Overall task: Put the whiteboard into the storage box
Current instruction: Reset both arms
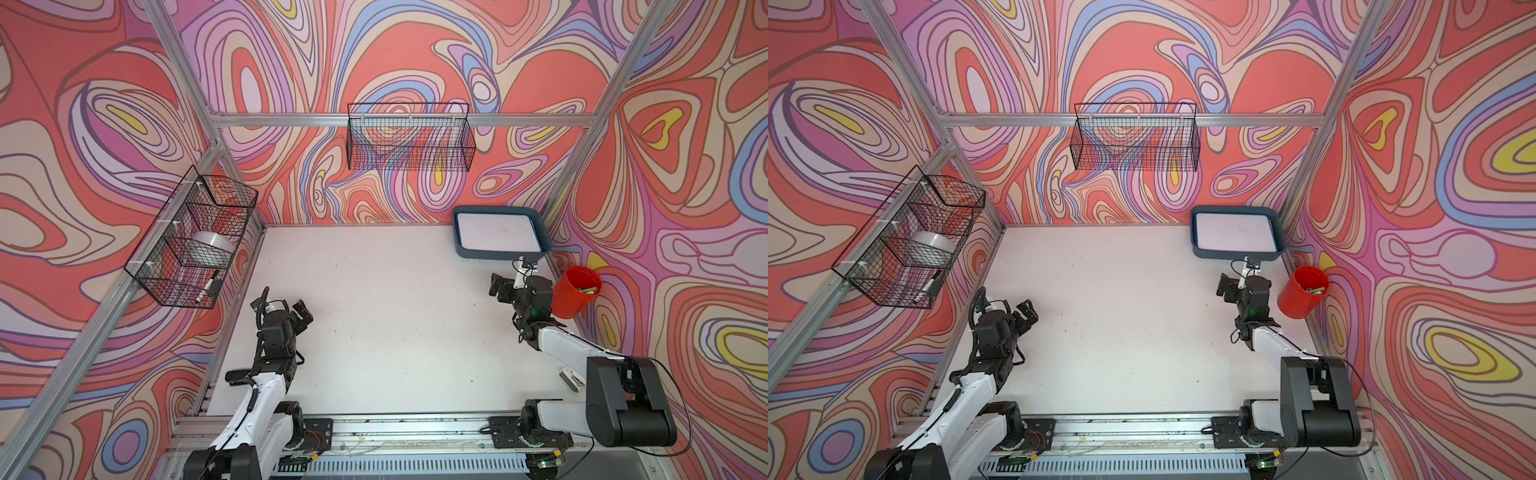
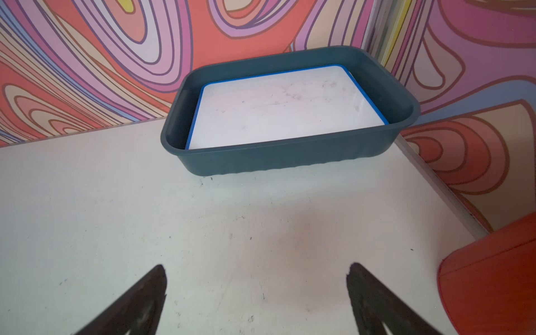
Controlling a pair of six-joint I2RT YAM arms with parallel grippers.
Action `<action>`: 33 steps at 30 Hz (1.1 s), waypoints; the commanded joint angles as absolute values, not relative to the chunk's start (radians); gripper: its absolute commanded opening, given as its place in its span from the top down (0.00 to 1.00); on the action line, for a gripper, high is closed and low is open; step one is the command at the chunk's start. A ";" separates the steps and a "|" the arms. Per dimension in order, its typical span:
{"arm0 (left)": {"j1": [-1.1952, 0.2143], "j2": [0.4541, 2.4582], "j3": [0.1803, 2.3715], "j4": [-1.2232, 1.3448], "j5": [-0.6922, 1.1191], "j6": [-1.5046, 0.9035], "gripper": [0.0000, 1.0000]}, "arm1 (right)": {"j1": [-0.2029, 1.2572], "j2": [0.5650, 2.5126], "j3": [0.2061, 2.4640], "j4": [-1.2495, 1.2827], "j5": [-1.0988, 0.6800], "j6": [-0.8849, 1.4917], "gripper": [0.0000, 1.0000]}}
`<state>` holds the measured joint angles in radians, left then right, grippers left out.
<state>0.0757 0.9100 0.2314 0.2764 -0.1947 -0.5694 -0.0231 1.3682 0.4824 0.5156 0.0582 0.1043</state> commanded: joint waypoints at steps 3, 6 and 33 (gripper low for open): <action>0.083 0.987 0.224 0.555 -0.263 -0.511 0.00 | -0.024 1.493 0.401 0.849 0.114 0.091 0.02; 0.083 1.007 0.267 0.517 -0.213 -0.389 0.00 | -0.023 1.527 0.374 0.942 0.094 0.067 0.01; 0.079 1.400 0.257 0.964 -0.129 -0.170 0.00 | -0.013 1.709 0.454 0.981 0.100 0.051 0.01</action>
<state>0.0784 1.3739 0.2523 0.8368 -0.1379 -0.2169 -0.0181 1.7046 0.4519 0.9878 0.0990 0.0605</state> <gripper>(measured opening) 0.999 0.985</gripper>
